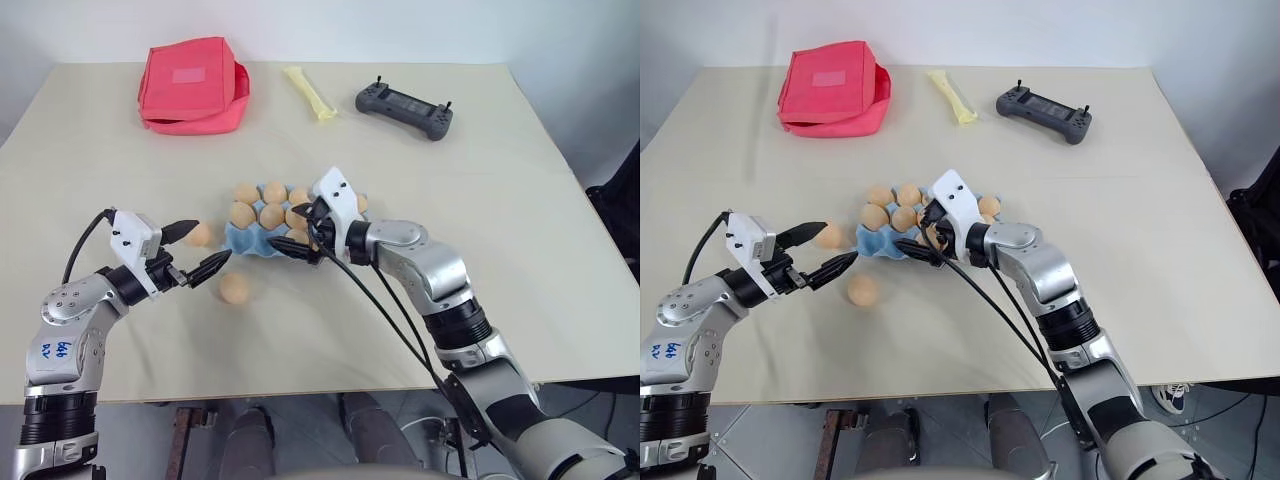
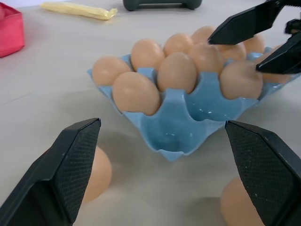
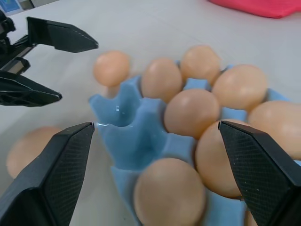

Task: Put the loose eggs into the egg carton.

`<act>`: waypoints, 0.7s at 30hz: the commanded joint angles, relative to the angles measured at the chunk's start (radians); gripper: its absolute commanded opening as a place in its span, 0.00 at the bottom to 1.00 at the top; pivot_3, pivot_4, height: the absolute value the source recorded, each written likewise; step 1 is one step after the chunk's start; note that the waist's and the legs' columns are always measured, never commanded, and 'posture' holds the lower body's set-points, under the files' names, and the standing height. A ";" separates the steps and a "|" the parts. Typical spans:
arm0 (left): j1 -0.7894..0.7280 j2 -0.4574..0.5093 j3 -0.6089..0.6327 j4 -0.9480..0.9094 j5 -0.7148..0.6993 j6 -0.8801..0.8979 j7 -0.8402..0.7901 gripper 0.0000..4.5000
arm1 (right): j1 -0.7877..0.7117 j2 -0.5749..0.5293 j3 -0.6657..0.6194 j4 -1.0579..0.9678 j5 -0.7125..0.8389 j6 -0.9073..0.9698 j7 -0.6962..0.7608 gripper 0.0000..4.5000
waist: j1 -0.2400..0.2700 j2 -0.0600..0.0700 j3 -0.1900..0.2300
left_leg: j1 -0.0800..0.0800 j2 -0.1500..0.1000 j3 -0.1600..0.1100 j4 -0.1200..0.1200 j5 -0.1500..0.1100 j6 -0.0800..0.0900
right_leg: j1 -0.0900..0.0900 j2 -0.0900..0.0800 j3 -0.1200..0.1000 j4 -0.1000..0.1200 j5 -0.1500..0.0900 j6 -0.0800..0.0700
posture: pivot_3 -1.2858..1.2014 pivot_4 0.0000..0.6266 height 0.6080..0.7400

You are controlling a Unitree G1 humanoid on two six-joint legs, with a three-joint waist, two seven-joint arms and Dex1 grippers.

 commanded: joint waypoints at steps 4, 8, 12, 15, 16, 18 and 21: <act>0.044 0.017 0.094 -0.082 -0.034 0.029 0.037 1.00 | 0.023 -0.196 -0.117 -0.168 0.099 0.032 0.145 0.99 | 0.003 0.000 0.000 | 0.000 0.000 0.000 -0.001 0.000 0.000 | 0.000 0.000 0.000 -0.002 0.000 0.000 | 0.52 0.24 1.00; 0.111 0.014 0.148 -0.111 -0.042 0.046 0.059 1.00 | 0.087 -0.339 -0.157 -0.204 0.138 0.014 0.260 0.99 | 0.002 0.000 0.000 | 0.000 0.000 0.000 -0.002 0.000 0.000 | 0.000 0.000 0.000 -0.003 -0.001 -0.001 | 0.52 0.24 1.00; 0.235 -0.017 0.206 -0.184 -0.055 0.062 0.096 1.00 | 0.175 -0.489 -0.198 -0.191 0.153 -0.051 0.391 0.99 | 0.003 0.000 0.000 | 0.000 0.001 0.000 -0.003 -0.001 0.000 | 0.000 0.000 0.000 -0.003 -0.002 -0.001 | 0.52 0.24 1.00; 0.318 -0.045 0.237 -0.237 -0.068 0.072 0.122 1.00 | 0.229 -0.570 -0.212 -0.189 0.166 -0.092 0.486 0.99 | 0.004 0.000 0.000 | 0.001 0.000 0.001 -0.003 -0.001 0.000 | 0.000 0.000 0.000 -0.003 -0.002 -0.001 | 0.52 0.24 1.00; 0.351 -0.056 0.247 -0.256 -0.072 0.073 0.126 1.00 | 0.245 -0.590 -0.217 -0.189 0.162 -0.122 0.509 0.99 | 0.004 -0.001 0.000 | 0.001 0.000 0.001 -0.003 -0.001 0.000 | 0.001 0.000 0.000 -0.003 -0.002 -0.001 | 0.52 0.24 1.00; 0.398 -0.071 0.264 -0.285 -0.079 0.075 0.132 1.00 | 0.258 -0.615 -0.218 -0.183 0.164 -0.127 0.539 0.99 | 0.003 -0.001 0.000 | 0.001 0.000 0.001 -0.003 -0.001 0.000 | 0.001 0.000 0.000 -0.003 -0.003 -0.002 | 0.52 0.24 1.00; 0.445 -0.085 0.285 -0.323 -0.093 0.081 0.145 1.00 | 0.252 -0.640 -0.211 -0.158 0.195 -0.088 0.600 0.99 | 0.003 -0.001 0.000 | 0.002 0.000 0.001 0.000 -0.001 0.000 | 0.001 0.000 0.001 -0.003 -0.007 -0.009 | 0.52 0.24 1.00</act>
